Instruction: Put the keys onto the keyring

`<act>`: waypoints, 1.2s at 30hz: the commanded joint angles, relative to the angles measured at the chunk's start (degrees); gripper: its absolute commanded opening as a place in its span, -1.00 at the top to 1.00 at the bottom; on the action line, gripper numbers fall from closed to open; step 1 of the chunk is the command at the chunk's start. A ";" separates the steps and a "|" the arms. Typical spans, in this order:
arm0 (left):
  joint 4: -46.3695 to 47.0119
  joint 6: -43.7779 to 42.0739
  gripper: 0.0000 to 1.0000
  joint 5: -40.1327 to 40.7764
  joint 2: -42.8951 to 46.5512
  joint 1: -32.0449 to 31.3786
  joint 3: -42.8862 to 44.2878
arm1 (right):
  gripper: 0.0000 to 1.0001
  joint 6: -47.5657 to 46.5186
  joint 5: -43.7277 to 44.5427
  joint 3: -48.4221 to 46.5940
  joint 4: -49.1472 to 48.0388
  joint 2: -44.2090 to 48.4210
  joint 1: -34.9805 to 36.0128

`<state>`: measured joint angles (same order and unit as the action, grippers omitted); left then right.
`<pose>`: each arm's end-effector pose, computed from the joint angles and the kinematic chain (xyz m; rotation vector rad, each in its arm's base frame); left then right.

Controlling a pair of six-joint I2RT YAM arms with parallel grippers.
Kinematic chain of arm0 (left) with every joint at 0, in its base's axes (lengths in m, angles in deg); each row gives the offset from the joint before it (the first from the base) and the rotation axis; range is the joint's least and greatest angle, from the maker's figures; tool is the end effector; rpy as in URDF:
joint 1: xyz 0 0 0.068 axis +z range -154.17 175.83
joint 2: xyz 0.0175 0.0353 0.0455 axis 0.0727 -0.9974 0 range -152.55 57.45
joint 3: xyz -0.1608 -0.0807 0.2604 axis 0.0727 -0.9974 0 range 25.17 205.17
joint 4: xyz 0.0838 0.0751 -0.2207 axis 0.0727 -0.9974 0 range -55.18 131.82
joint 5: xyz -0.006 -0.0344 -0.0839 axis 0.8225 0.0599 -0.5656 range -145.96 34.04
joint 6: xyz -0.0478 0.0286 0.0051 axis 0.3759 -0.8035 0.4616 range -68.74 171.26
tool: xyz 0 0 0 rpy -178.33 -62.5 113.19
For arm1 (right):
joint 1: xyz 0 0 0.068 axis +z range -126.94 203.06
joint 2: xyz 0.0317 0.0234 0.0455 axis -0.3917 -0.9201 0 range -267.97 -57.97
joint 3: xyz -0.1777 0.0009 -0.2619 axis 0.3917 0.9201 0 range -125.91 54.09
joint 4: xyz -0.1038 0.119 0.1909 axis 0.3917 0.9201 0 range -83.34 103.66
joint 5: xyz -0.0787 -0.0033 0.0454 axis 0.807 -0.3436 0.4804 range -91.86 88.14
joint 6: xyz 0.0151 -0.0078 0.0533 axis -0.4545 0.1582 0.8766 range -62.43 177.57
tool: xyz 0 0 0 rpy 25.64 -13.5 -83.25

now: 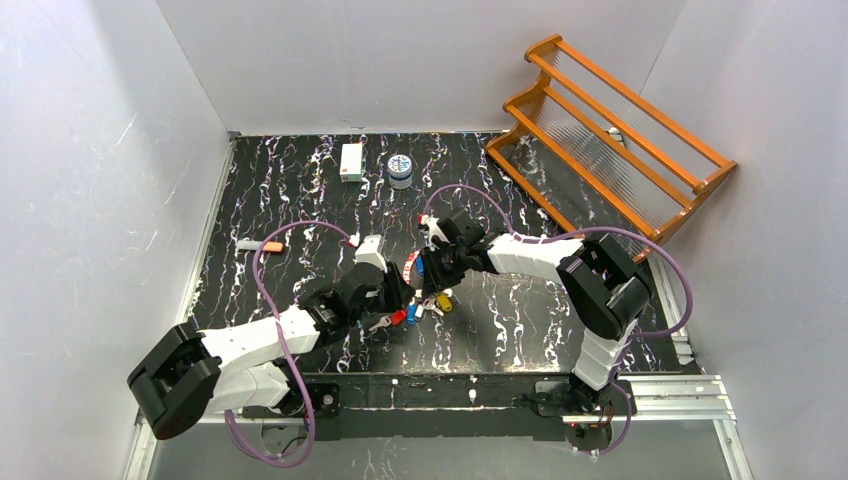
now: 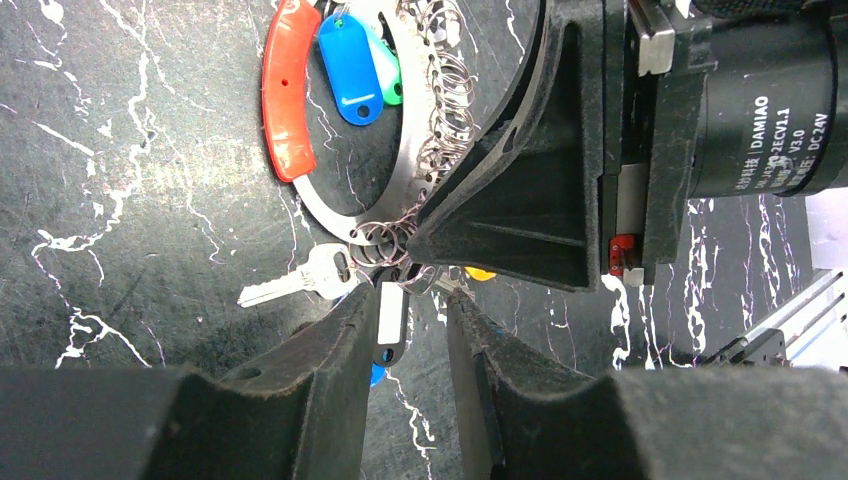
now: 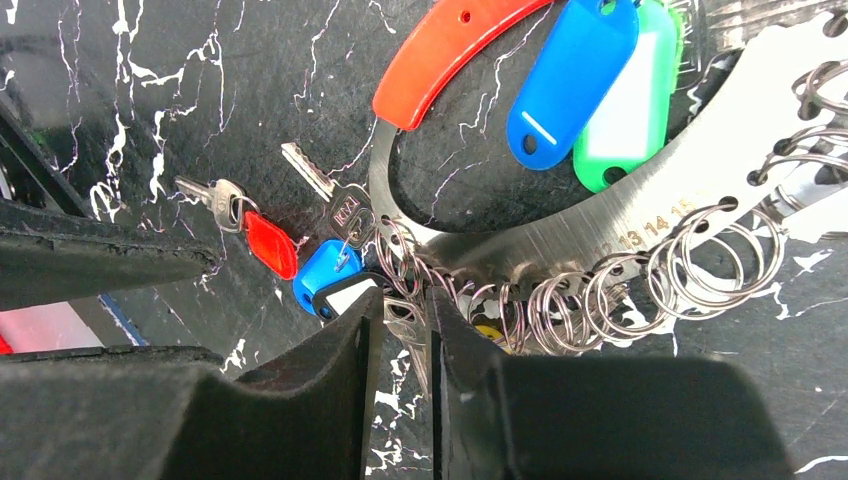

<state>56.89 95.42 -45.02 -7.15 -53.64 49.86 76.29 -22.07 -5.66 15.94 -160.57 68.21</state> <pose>0.1383 -0.1503 0.2438 -0.0311 2.1010 -0.8397 0.2477 0.2681 0.2154 -0.7571 2.5205 0.8738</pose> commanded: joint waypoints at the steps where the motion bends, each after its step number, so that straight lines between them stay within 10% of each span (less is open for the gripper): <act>1: 0.38 0.25 0.38 0.63 1.34 -0.29 -0.84 | 0.37 -0.27 1.75 -0.90 0.30 -1.76 0.27; 36: -0.60 -0.73 0.38 1.10 0.98 -0.27 -0.44 | 0.42 2.05 0.18 -2.93 -1.60 -0.76 -0.32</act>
<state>56.85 95.33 -45.00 -6.71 -53.64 49.25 78.76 -23.21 -6.32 13.47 -161.67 68.08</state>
